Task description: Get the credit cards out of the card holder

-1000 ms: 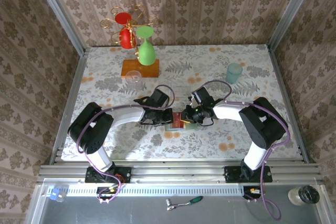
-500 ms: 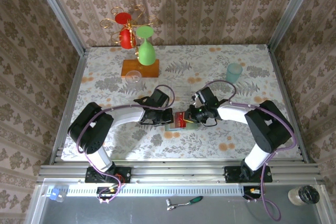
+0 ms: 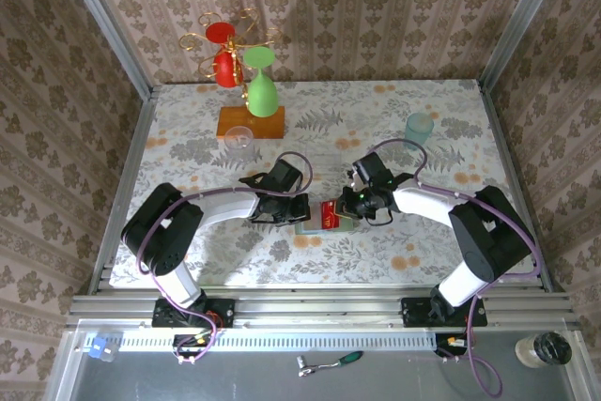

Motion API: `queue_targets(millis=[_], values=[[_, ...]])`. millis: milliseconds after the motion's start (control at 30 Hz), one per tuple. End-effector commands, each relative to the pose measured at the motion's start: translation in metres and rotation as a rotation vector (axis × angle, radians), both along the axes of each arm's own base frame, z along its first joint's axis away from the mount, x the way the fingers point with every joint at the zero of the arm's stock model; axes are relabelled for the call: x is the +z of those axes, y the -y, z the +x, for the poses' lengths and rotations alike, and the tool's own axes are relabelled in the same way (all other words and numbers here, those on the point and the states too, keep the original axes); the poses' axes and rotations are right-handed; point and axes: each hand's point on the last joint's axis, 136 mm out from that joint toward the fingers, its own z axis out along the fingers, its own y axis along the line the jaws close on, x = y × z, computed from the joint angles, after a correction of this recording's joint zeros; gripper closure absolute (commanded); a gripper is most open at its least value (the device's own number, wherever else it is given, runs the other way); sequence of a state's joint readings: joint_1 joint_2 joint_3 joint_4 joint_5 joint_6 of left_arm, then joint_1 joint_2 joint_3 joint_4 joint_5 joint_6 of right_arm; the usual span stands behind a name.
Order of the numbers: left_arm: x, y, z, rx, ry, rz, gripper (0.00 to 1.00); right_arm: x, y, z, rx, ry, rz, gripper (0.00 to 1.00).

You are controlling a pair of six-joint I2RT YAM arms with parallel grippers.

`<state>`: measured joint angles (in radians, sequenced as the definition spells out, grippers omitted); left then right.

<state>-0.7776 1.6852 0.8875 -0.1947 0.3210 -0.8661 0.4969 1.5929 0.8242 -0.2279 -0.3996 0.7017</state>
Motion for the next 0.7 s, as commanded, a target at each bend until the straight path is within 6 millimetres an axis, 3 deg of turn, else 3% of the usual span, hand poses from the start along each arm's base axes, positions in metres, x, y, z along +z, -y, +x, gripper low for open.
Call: queue_targets(millis=[0, 667], values=[[-0.011, -0.01, -0.009, -0.008, -0.032, 0.038, 1.0, 0.004, 0.01, -0.005, 0.008, -0.013, -0.059, 0.91], [-0.011, -0.009, -0.007, -0.007, -0.03, 0.033, 1.0, 0.008, -0.007, -0.005, 0.041, -0.029, -0.074, 0.88]])
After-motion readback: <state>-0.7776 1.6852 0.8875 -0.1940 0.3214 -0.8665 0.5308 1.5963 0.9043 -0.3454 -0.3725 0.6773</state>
